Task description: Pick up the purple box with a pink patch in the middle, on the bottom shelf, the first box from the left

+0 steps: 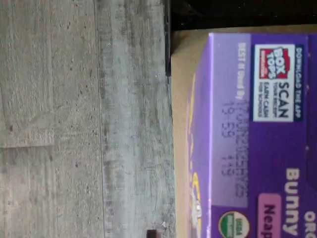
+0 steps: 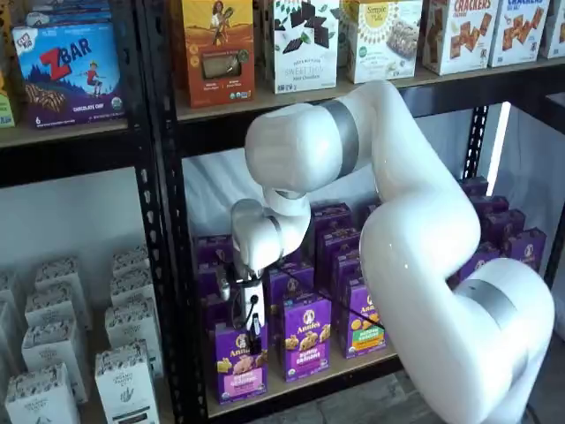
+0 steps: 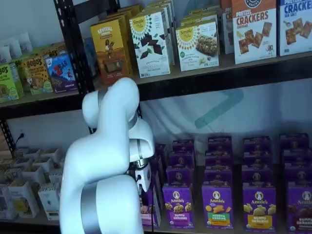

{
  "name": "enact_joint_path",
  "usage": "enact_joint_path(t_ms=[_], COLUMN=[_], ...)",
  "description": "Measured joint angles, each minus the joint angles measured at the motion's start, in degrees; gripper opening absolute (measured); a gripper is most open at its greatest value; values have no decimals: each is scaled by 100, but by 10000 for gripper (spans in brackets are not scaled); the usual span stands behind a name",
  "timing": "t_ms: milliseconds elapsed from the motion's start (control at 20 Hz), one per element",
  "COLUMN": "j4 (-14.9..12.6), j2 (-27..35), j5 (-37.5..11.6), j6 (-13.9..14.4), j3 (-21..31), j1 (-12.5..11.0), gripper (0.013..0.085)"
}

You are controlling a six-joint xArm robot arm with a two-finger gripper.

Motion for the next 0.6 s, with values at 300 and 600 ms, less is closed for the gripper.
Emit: enact_joint_path(t_ms=[300, 600], j4=[27, 20], j2=[-12, -49], j5=[-10, -24], j6=[-36, -26], j3=[26, 75], j1=[-12, -8], gripper=[650, 490])
